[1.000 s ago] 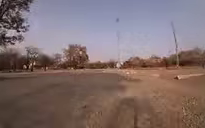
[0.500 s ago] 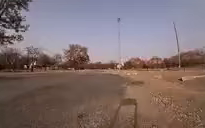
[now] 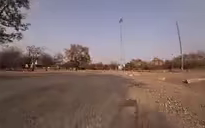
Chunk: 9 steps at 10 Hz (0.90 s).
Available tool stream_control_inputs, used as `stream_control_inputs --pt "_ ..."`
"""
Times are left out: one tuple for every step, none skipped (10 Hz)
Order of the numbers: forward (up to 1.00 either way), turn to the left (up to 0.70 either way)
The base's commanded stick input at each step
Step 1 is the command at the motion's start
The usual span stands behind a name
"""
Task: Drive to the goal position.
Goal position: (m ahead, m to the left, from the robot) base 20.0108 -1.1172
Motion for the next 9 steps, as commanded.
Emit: stream_control_inputs --pt "0.7 0.0" --pt "0.7 0.0" --pt "0.7 0.0" --pt "0.7 0.0" --pt "0.7 0.0" --pt "0.7 0.0" --pt "0.7 0.0" --pt "0.7 0.0" --pt "0.7 0.0"
